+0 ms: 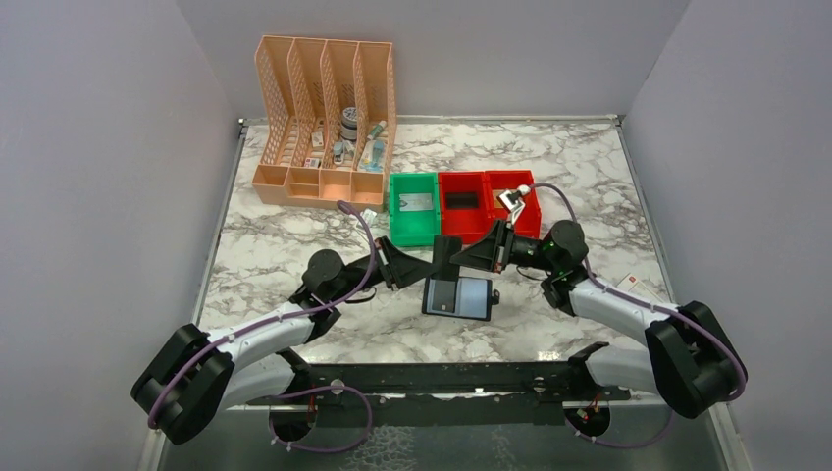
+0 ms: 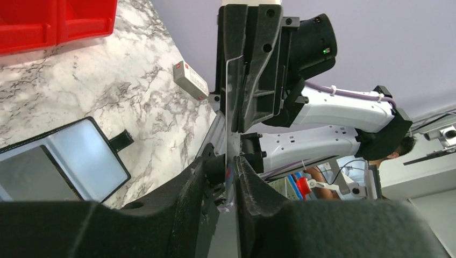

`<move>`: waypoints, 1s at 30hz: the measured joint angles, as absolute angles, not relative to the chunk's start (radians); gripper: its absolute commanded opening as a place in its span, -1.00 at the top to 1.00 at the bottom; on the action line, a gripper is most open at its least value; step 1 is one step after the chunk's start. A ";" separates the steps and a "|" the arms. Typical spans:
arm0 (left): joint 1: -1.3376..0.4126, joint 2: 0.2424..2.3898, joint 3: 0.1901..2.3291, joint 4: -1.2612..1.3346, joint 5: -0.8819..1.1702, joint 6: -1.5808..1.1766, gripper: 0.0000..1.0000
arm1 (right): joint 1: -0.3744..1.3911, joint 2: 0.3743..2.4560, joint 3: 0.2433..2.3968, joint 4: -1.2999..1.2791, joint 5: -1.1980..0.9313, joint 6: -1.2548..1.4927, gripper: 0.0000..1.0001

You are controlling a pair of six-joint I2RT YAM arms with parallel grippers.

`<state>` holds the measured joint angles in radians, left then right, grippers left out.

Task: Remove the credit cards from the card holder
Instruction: Remove the credit card from the card holder, then place the credit card in the storage box.

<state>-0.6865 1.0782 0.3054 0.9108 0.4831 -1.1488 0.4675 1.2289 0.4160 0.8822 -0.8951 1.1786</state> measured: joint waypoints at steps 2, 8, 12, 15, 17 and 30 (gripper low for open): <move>-0.686 1.078 0.296 0.905 0.482 -1.150 0.19 | 0.467 1.214 0.416 0.856 -0.883 1.163 0.99; -0.686 1.072 0.295 0.884 0.476 -1.138 -0.43 | 0.467 1.169 0.427 0.719 -0.828 1.076 0.99; -0.686 1.036 0.295 0.821 0.450 -1.114 -0.76 | 0.467 1.098 0.468 0.542 -0.737 0.970 0.99; -0.683 0.992 0.295 0.759 0.423 -1.090 -0.97 | 0.467 1.052 0.503 0.440 -0.671 0.896 0.99; -0.682 0.962 0.295 0.705 0.400 -1.069 -0.99 | 0.467 1.034 0.524 0.381 -0.629 0.849 0.99; -0.680 0.897 0.635 -0.066 0.043 -0.752 -0.99 | 0.467 1.021 0.653 0.078 -0.331 0.540 0.98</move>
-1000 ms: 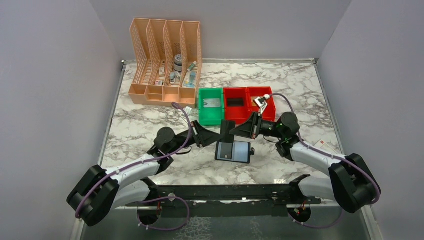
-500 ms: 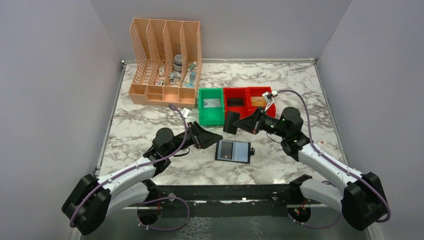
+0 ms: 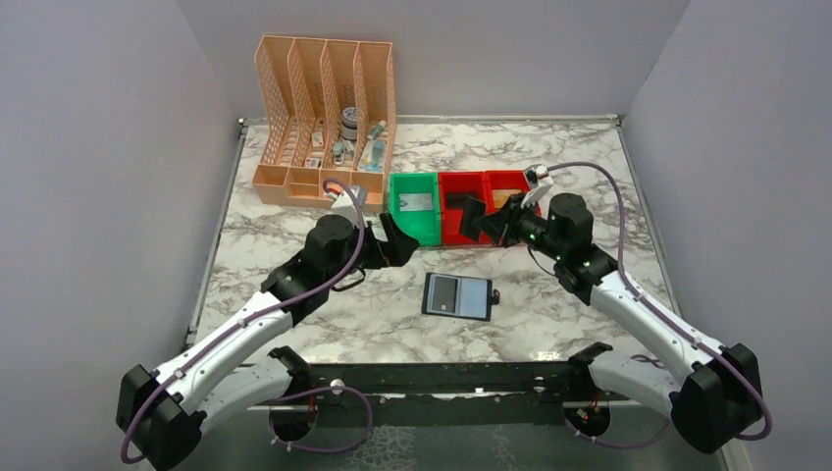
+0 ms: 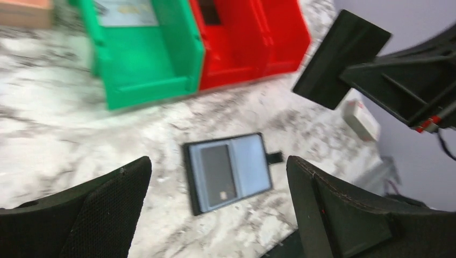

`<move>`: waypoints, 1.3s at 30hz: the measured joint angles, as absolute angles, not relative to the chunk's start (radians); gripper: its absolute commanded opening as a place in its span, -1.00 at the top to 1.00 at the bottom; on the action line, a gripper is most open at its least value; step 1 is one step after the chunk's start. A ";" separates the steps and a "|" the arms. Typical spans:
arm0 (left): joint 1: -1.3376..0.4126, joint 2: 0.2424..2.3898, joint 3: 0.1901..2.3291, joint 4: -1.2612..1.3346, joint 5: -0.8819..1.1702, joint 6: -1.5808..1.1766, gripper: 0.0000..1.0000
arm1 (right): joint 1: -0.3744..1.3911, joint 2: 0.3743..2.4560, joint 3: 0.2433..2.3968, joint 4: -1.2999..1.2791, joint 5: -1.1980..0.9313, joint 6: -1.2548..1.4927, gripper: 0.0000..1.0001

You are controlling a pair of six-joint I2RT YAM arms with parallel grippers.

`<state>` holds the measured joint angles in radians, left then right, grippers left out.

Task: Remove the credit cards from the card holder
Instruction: Place the credit card in the storage box.

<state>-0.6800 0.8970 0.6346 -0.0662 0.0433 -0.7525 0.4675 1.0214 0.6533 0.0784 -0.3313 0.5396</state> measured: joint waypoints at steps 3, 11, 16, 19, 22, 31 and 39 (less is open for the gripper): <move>-0.680 0.919 0.746 -0.224 -0.074 -0.673 -0.99 | 0.467 1.069 0.710 0.047 -0.269 0.463 0.98; -0.622 1.002 0.856 -0.477 -0.249 -0.498 -0.99 | 0.467 1.283 0.856 0.007 -0.151 0.216 0.98; -0.476 1.003 0.847 -0.514 -0.247 -0.435 -0.99 | 0.476 1.388 0.900 0.008 -0.085 0.012 0.98; -0.438 0.990 0.810 -0.513 -0.244 -0.418 -0.99 | 0.495 1.427 0.903 0.011 -0.065 -0.134 0.98; -0.439 0.980 0.792 -0.520 -0.237 -0.409 -0.99 | 0.518 1.468 0.915 0.014 -0.062 -0.276 0.98; -0.438 0.934 0.790 -0.520 -0.237 -0.389 -0.99 | 0.530 1.637 1.027 0.010 -0.021 -0.542 0.98; -0.438 0.918 0.789 -0.519 -0.238 -0.373 -0.99 | 0.530 1.709 1.035 0.023 -0.011 -0.719 0.98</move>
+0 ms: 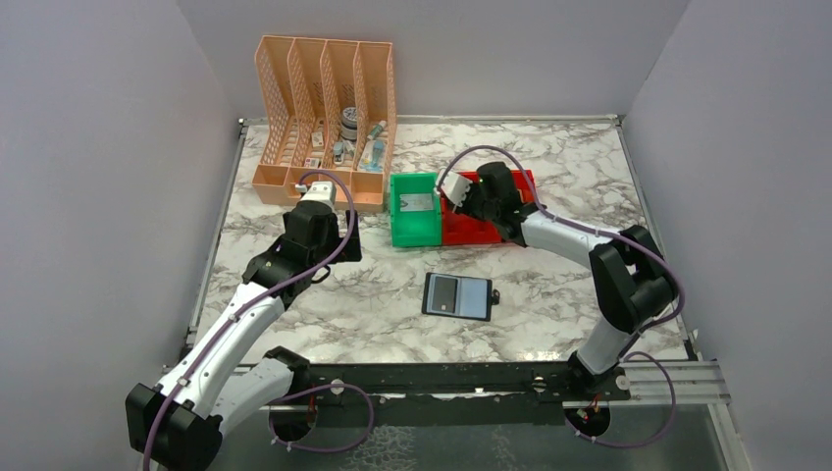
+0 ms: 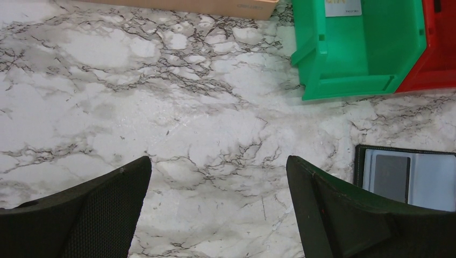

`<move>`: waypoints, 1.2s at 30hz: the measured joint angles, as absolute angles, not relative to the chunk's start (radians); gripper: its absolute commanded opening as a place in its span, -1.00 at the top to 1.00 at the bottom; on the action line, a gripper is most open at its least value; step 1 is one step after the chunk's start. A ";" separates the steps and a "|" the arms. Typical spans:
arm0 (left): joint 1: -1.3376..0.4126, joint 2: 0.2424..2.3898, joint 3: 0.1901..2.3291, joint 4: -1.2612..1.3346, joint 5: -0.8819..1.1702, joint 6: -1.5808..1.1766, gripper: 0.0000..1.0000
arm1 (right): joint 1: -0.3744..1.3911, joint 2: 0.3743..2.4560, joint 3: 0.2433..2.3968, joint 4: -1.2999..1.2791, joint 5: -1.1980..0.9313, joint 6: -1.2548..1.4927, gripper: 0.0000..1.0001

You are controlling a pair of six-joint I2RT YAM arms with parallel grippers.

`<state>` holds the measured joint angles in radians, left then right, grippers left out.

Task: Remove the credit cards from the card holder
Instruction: Place the credit card in the storage box.

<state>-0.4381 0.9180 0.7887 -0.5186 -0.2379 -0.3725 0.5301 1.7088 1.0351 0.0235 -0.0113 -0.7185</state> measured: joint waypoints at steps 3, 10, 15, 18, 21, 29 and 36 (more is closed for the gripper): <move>-0.438 0.918 0.789 -0.519 -0.238 -0.368 -0.99 | 0.530 1.717 1.053 0.025 -0.019 -0.762 0.98; -0.438 0.918 0.789 -0.519 -0.238 -0.363 -0.99 | 0.530 1.790 1.114 0.030 -0.028 -0.838 0.98; -0.438 0.918 0.789 -0.519 -0.238 -0.360 -0.99 | 0.530 1.819 1.131 0.015 -0.044 -0.899 0.98; -0.438 0.918 0.789 -0.519 -0.238 -0.360 -0.99 | 0.530 1.832 1.150 0.009 -0.045 -0.928 0.98; -0.438 0.918 0.789 -0.519 -0.238 -0.359 -0.99 | 0.529 1.850 1.171 0.005 -0.046 -0.949 0.98; -0.438 0.918 0.789 -0.519 -0.238 -0.356 -0.99 | 0.528 1.950 1.264 -0.041 -0.046 -0.980 0.97; -0.438 0.918 0.789 -0.519 -0.239 -0.356 -0.99 | 0.528 1.961 1.271 -0.061 -0.050 -1.002 0.87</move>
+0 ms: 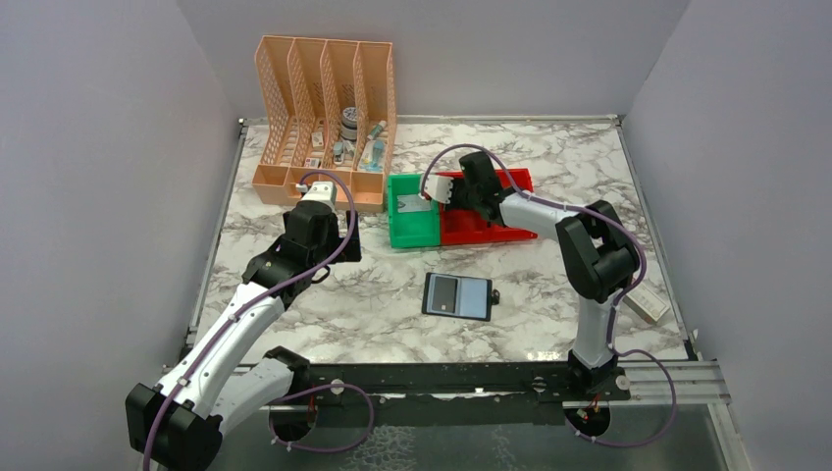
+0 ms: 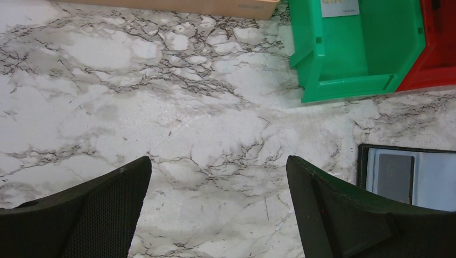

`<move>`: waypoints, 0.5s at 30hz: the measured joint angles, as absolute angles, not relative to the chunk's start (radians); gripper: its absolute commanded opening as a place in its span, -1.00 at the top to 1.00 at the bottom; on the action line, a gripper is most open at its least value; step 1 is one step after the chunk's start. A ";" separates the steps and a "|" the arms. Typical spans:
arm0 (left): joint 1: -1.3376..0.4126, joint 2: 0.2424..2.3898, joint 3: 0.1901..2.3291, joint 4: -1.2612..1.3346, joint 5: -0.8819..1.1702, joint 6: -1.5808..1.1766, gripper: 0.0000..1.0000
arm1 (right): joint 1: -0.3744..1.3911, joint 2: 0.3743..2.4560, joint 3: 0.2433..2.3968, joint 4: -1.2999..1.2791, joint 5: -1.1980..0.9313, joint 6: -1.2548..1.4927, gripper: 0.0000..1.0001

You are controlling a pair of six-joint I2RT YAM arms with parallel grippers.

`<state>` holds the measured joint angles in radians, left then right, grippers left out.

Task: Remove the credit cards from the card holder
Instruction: Place the credit card in the storage box.

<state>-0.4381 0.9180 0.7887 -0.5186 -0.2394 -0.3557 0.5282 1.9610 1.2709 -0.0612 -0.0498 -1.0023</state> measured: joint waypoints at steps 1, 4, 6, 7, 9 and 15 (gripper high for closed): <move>-0.438 0.918 0.789 -0.519 -0.239 -0.356 -0.99 | 0.528 1.962 1.271 -0.061 -0.050 -1.006 0.86; -0.438 0.918 0.789 -0.519 -0.239 -0.356 -0.99 | 0.528 1.971 1.272 -0.062 -0.060 -1.019 0.85; -0.438 0.918 0.789 -0.519 -0.239 -0.356 -0.99 | 0.528 1.985 1.276 -0.069 -0.072 -1.027 0.82; -0.438 0.918 0.789 -0.519 -0.239 -0.356 -0.99 | 0.528 1.992 1.277 -0.071 -0.075 -1.029 0.73; -0.438 0.918 0.789 -0.519 -0.240 -0.356 -0.99 | 0.528 2.004 1.281 -0.083 -0.077 -1.035 0.52; -0.438 0.918 0.789 -0.519 -0.240 -0.356 -0.99 | 0.523 2.013 1.293 -0.116 -0.091 -1.049 0.18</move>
<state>-0.4381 0.9180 0.7887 -0.5186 -0.2398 -0.3557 0.5232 2.0132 1.2926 -0.1162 -0.0910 -1.0492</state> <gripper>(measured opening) 0.992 0.398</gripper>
